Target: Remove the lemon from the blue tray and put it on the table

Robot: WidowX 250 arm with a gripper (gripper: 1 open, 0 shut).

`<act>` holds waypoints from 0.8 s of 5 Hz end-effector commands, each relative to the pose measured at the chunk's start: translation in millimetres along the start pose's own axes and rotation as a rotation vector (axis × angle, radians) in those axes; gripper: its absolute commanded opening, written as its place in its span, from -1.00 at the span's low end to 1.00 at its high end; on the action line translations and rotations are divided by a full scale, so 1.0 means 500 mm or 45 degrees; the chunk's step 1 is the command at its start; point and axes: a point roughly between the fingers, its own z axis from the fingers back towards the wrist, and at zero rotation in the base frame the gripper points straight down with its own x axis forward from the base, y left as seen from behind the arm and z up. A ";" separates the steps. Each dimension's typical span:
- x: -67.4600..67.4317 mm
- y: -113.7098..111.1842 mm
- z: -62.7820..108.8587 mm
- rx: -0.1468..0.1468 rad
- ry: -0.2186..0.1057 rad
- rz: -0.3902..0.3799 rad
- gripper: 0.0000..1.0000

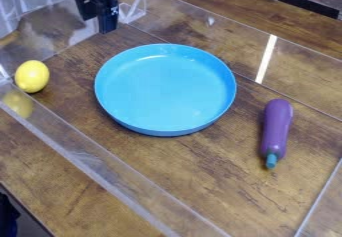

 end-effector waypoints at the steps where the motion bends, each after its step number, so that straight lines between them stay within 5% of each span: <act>1: 0.013 0.021 0.035 0.061 -0.049 -0.008 1.00; 2: 0.013 0.019 0.026 0.066 -0.035 -0.008 1.00; 3: 0.015 0.017 0.022 0.078 -0.025 -0.004 -1.00; 4: 0.019 0.013 0.022 0.090 -0.014 0.016 -1.00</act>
